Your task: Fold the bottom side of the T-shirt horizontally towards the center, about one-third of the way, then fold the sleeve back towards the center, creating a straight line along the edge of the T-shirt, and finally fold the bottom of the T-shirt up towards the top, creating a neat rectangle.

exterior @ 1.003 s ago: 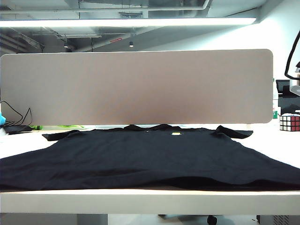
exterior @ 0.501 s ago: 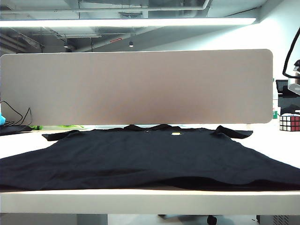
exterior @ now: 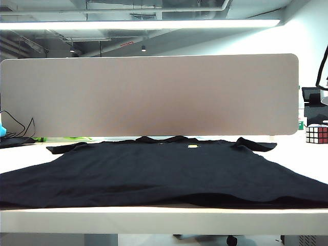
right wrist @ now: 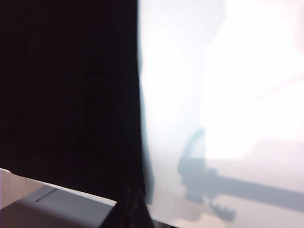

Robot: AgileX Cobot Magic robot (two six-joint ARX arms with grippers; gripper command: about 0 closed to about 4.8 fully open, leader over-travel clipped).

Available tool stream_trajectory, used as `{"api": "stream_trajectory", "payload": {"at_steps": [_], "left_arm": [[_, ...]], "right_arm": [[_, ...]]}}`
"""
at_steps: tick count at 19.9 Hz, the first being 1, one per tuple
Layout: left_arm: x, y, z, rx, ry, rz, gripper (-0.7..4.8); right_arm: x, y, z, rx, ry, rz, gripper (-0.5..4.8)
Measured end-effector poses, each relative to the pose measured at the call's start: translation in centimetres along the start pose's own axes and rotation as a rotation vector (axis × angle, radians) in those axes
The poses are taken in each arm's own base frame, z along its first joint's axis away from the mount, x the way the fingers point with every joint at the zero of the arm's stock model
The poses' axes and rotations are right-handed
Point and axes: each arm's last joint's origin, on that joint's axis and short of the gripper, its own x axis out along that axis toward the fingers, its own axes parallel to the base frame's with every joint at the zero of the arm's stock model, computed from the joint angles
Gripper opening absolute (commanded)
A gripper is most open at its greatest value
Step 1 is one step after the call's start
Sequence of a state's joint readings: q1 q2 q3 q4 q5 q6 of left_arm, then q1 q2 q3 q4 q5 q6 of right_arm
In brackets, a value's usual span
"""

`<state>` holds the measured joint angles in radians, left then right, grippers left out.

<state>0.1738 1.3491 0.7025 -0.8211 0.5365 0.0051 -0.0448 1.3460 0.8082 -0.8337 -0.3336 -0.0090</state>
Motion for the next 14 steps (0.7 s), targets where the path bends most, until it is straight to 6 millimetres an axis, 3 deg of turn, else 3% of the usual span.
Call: {"api": "stream_trajectory", "payload": {"at_steps": [2, 6, 11, 14], "left_arm": [[0.0, 0.0, 0.3, 0.016, -0.020, -0.001, 0.03], [-0.1, -0.1, 0.4, 0.026, -0.033, -0.029, 1.24], [0.0, -0.1, 0.4, 0.027, -0.034, -0.039, 1.33], [0.0, -0.1, 0.5, 0.024, -0.030, -0.039, 1.58]], "right_arm": [[0.0, -0.1, 0.0, 0.003, -0.002, -0.001, 0.91], [0.2, -0.2, 0.3, 0.002, -0.013, -0.002, 1.33], [1.7, -0.7, 0.7, 0.025, 0.037, -0.001, 2.07], [2.5, -1.0, 0.9, 0.037, 0.068, 0.005, 2.13]]}}
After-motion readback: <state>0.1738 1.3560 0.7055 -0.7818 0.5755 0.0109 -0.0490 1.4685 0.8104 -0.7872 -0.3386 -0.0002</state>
